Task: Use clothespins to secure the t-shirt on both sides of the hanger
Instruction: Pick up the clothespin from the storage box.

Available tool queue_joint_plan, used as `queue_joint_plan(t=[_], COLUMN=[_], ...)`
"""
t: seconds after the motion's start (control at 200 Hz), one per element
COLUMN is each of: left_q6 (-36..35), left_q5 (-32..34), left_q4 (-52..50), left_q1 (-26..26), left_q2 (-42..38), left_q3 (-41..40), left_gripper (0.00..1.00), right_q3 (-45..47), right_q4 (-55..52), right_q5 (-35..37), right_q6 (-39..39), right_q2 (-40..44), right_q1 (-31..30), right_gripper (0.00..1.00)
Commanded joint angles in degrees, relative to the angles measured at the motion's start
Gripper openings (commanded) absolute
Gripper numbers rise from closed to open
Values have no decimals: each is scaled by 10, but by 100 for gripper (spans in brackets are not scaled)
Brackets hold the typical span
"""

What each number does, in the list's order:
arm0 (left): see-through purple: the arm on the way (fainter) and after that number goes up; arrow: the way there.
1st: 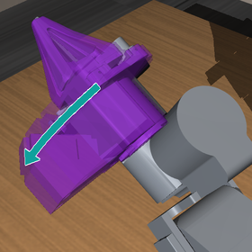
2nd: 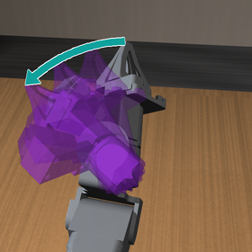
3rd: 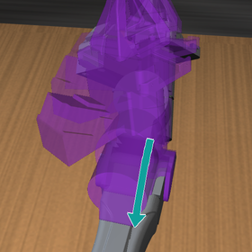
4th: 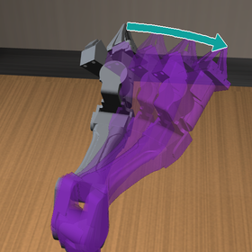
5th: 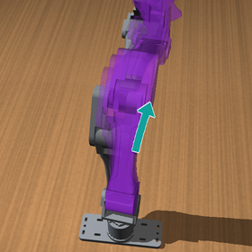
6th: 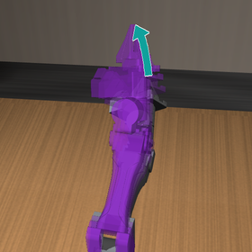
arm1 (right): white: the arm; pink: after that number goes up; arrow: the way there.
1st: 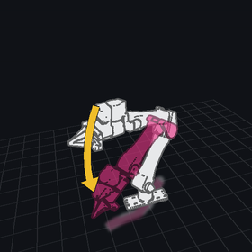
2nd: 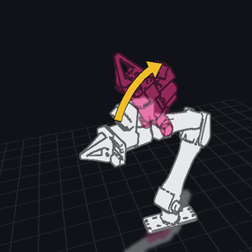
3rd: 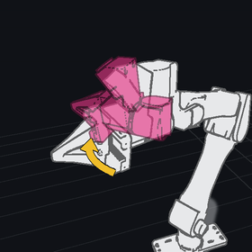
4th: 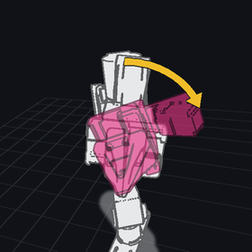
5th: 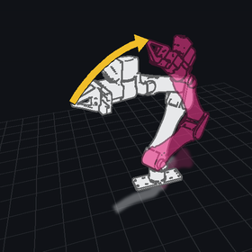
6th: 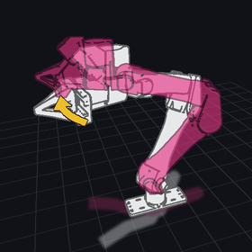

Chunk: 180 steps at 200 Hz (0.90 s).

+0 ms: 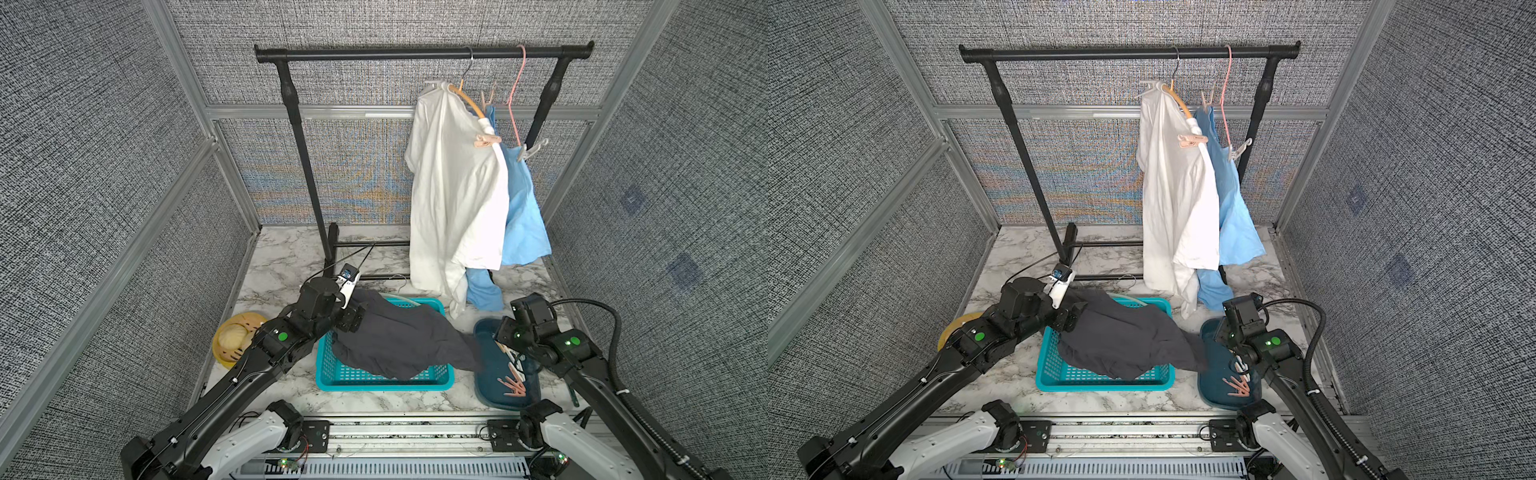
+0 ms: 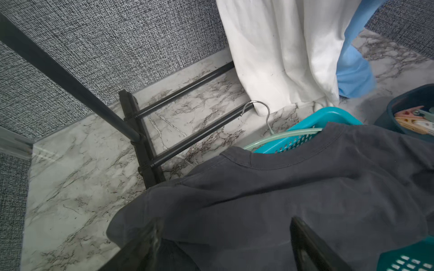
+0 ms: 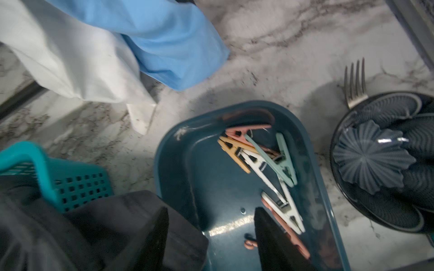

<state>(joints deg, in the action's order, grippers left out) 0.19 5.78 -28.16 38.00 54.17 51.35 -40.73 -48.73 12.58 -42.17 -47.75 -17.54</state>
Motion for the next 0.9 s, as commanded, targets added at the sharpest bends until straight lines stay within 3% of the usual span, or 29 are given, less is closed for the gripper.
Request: queue_joint_plan(t=[0.0, 0.15, 0.395, 0.896], left_q6=[-6, 0, 1, -10], left_q5=[-28, -36, -51, -55], left_q4=[0, 1, 16, 51], left_q1=[-1, -1, -1, -1], left_q2=[3, 2, -5, -15], left_q3=[-5, -17, -39, -72], left_gripper=[84, 84, 84, 84], right_q3=[28, 54, 57, 51], right_q4=[4, 21, -43, 86], right_q5=[-43, -66, -65, -41], right_q6=[-17, -23, -45, 2], right_q2=[-16, -47, -68, -154], right_q1=[31, 48, 49, 50], right_gripper=[60, 55, 54, 35])
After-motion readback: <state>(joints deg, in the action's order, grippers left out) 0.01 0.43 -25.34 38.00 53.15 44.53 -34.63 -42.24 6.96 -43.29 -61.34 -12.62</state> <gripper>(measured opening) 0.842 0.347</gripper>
